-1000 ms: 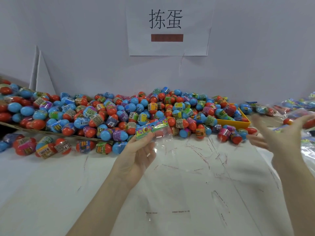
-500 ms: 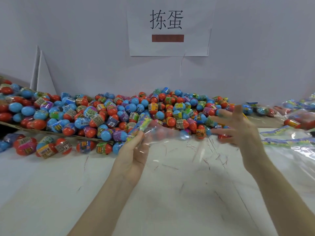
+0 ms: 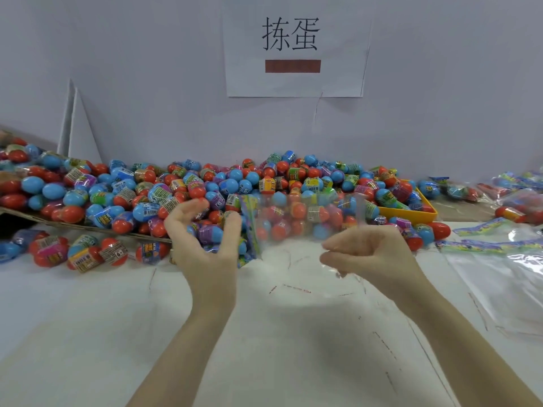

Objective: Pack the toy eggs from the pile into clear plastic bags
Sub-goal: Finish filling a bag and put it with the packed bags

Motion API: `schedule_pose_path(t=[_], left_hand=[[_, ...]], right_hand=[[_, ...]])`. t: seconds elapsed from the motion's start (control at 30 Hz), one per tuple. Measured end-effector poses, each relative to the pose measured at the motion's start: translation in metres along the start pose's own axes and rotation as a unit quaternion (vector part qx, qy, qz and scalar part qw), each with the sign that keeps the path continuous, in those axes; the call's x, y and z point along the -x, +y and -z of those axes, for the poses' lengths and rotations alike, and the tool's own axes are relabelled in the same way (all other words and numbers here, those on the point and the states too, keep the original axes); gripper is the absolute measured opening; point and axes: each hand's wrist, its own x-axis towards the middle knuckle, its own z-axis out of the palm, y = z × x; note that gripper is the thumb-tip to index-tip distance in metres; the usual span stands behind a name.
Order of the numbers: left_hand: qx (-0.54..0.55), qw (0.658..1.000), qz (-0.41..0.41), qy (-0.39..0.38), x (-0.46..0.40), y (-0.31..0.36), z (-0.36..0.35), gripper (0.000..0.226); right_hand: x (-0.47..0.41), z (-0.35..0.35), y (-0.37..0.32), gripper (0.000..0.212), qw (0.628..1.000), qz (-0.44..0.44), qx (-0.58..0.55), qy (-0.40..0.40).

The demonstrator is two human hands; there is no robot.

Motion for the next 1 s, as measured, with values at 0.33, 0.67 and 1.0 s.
schedule_pose_path(t=[0.33,0.67,1.0], left_hand=[[0.02,0.861,0.094,-0.499,0.018,0.013,-0.003,0.042],[0.078,0.901,0.253,-0.344,0.013,0.008,-0.006,0.035],[0.094,0.907,0.274,-0.305,0.015,0.006,-0.006,0.009]], right_hand=[[0.005,0.015,-0.01,0.011,0.966,0.013,0.002,-0.258],[-0.004,0.012,0.001,0.012,0.991,-0.072,-0.112,-0.029],[-0.005,-0.002,0.004,0.017,0.993,-0.045,-0.1,-0.037]])
